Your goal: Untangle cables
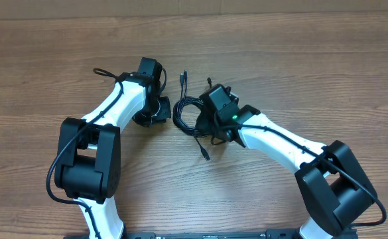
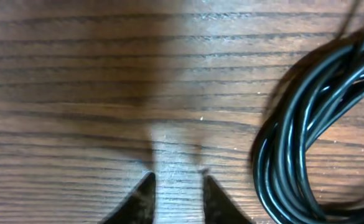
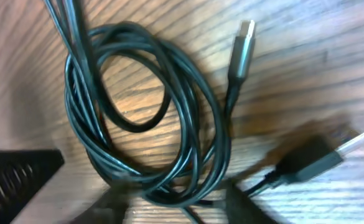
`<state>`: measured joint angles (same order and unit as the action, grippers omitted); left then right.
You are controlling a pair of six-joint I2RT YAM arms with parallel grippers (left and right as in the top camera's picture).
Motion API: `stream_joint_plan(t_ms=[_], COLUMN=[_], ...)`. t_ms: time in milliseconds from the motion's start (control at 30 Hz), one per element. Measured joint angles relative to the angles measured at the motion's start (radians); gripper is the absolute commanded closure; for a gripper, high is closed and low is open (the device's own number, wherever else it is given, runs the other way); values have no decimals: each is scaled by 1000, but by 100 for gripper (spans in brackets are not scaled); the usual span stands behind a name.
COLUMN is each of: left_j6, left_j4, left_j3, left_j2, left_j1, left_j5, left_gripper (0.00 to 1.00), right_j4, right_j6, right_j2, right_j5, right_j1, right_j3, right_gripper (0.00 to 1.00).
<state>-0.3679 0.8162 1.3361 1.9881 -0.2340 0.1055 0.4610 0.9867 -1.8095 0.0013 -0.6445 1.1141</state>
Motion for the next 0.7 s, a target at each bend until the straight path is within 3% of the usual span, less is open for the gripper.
stream_joint_plan(t_ms=[67,100,133,200,267,333,467,700], left_j6=[0,-2,0,0,0,2,1,1], left_j4=[-1,-2,-2,-1,-1,-2,-2,-2], left_j3=[0,0,0,0,0,0,0,0], left_j2=[0,0,0,0,0,0,0,0], left_j1=[0,0,0,0,0,0,0,0], left_j5=[-6,-13,-26,-44,-71,-92,-104,-107], left_gripper=[46,37,35,37,48,51,47,44], right_j4=[6,10,15,16,11,6,-8,-53], right_j6=[6,6,6,8,6,7,6,7], right_j2=[0,0,0,0,0,0,0,-12], right_j5=[0,1,3,3,11,42,83,100], right_j1=[-3,-3,-3,-3,-3,-3,-3,-4], right_j3=[-3,-3,-3,-4,-4,-4,-4,-4], right_gripper=[72,61,57,61,66,71,78,72])
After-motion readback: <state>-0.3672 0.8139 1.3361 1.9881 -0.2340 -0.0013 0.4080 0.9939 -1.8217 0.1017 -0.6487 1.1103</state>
